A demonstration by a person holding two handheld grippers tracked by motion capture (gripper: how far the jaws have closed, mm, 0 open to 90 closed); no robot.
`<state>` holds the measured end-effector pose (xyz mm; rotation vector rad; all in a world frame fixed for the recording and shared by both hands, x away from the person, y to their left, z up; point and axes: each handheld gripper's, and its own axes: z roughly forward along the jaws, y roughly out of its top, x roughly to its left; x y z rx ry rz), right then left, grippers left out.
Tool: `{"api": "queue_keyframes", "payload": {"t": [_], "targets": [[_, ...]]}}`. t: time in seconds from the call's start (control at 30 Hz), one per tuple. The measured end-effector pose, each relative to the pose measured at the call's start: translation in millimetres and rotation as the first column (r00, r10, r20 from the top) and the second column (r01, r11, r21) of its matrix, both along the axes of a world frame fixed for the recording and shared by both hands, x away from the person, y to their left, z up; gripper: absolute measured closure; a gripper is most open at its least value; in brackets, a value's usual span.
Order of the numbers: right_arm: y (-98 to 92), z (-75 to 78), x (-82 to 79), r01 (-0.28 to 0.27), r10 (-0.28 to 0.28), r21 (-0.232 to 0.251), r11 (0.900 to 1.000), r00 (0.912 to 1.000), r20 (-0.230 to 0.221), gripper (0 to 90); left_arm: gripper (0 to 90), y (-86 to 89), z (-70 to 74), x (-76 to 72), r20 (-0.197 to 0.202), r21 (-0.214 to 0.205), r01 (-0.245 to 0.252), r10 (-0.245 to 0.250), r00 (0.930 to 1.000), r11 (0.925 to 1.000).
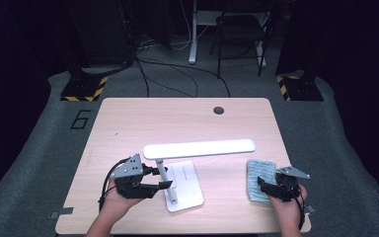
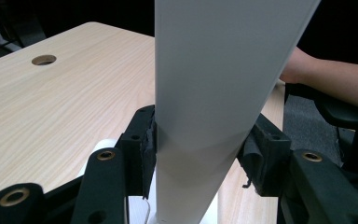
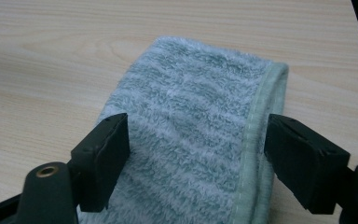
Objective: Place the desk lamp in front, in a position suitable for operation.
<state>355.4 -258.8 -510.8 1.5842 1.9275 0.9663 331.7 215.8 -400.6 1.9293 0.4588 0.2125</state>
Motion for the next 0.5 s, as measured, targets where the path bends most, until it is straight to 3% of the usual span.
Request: {"api": "queue_keyframes", "payload": {"t": [0.2, 0.4, 0.5], "targets": [[0.5, -4.2, 1.4, 0.001, -0.001, -0.002, 1.0000, 0.9999, -0.013, 19.6, 50.6, 0.0, -0.5, -0.4, 0.006, 0.005, 0.003, -0.003, 1.0000, 1.0000], [3.7, -7.7, 2.6, 0.007, -0.007, -0.038, 0.9993, 0.9999, -0.014, 14.8, 50.4, 0.8, 0.2, 0.0, 0.009, 0.017, 0.013, -0.013, 0.9999, 0.9998], [2.5, -9.0, 3.2, 0.026, -0.027, -0.017, 0.9995, 0.9988, -0.042, 13.4, 50.5, 0.8, 0.2, -0.1, 0.009, 0.017, 0.013, -0.013, 0.9999, 0.9998]]}}
